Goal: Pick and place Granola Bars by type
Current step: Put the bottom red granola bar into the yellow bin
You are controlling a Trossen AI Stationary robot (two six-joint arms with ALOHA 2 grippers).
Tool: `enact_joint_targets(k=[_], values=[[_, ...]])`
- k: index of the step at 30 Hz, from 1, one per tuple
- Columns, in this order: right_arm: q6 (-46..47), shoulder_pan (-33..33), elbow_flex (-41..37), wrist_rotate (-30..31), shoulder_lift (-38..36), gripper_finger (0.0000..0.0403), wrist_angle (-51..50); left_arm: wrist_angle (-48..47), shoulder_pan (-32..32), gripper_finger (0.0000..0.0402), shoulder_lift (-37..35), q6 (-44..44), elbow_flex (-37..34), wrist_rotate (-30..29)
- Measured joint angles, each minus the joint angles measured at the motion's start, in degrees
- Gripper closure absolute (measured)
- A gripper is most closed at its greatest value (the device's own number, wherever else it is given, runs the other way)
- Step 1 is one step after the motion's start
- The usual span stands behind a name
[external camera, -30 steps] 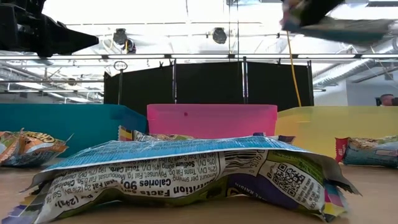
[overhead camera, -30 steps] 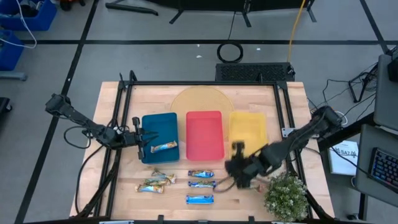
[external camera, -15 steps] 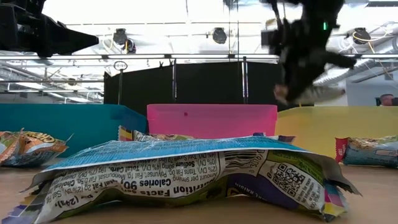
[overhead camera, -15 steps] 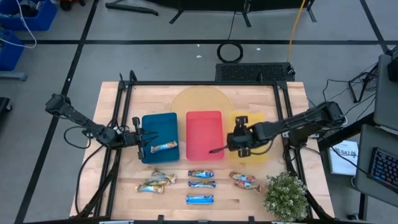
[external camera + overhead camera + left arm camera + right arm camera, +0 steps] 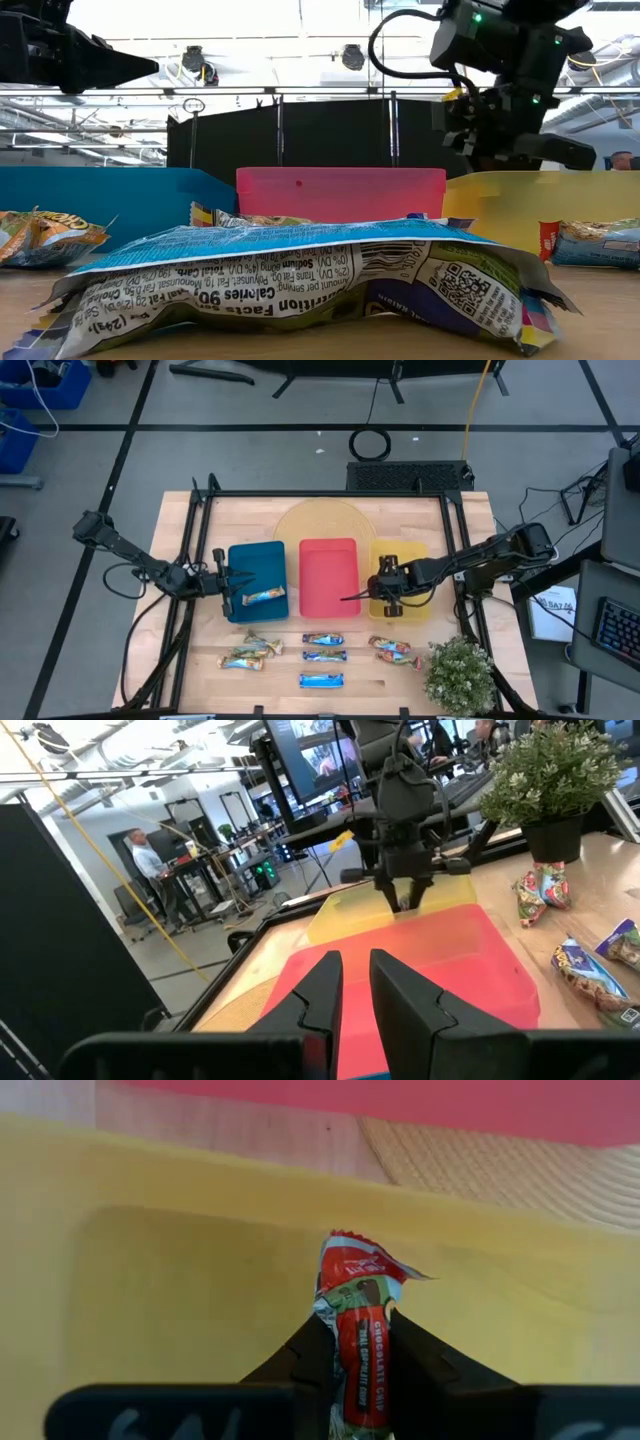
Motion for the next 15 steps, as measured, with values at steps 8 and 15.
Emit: enact_joint_targets(k=[8, 15], values=[[3.2, 0.0, -1.1, 1.9, -0.7, 0.0325, -0.7, 0.0, 0.0, 0.0339, 0.0, -0.1, 0.0, 0.0], [3.0, 0.1, -1.1, 2.0, -3.8, 0.0256, -0.9, -0.1, 0.0, 0.0339, 0.0, -0.1, 0.0, 0.0]])
